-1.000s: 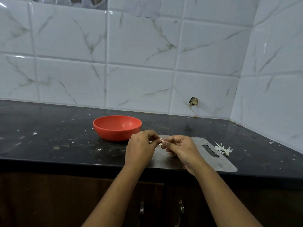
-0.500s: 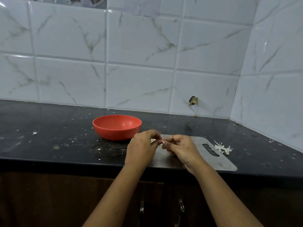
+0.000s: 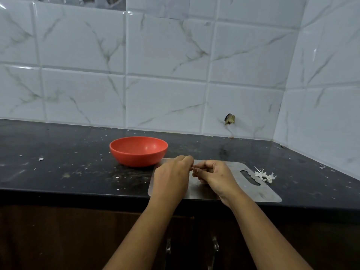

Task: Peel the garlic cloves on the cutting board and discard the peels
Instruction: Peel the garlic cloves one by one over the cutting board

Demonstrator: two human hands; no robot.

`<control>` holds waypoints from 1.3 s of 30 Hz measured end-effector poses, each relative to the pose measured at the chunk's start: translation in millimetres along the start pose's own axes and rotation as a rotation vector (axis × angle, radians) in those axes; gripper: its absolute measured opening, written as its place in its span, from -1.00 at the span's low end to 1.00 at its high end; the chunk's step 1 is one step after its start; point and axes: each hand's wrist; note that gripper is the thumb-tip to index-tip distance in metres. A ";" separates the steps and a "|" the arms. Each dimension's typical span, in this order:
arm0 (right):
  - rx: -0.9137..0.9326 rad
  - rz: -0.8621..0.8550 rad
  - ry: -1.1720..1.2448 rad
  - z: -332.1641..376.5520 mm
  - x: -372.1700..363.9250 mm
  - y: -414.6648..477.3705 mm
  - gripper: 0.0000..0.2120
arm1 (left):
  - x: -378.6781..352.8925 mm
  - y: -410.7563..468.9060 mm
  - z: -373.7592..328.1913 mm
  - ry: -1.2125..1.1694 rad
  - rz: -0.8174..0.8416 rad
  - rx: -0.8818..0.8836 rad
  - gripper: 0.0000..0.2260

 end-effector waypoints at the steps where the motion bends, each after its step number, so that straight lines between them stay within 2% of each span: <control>1: 0.003 0.001 0.004 -0.8 -0.2 0.7 -0.91 | -0.3 0.2 0.7 -0.009 -0.005 0.007 -0.90; 6: 0.015 0.014 0.039 -3.1 0.0 2.4 -0.90 | -0.1 1.3 4.2 -0.132 -0.035 0.063 -0.90; 13: 0.012 0.028 0.091 -3.2 0.0 2.6 -0.89 | -3.6 2.3 9.7 -0.286 -0.088 0.056 -0.96; 19: 0.004 0.037 0.171 -2.8 1.4 3.1 -0.78 | -5.0 -0.1 18.3 -0.473 -0.124 0.282 -0.89; 21: 0.005 0.049 0.162 -2.3 0.8 2.6 -0.77 | -5.0 0.2 18.6 -0.525 -0.108 0.299 -0.85; 25: 0.014 0.045 0.117 -1.4 0.9 1.8 -0.81 | -5.3 3.3 18.3 -0.619 -0.086 0.283 -0.93; 32: 0.013 0.064 0.091 -1.5 2.1 1.8 -0.86 | -4.8 3.8 17.7 -0.635 -0.168 0.322 -0.87; 39: 0.014 0.068 0.102 -1.7 2.6 0.6 -0.89 | -4.4 1.7 18.1 -0.590 -0.154 0.313 -0.91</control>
Point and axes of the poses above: each hand's wrist, its own y-axis towards the middle knuckle, its own x-axis out of the back of the hand, z = x × y, and after that the axes turned 14 degrees about -x, right-handed
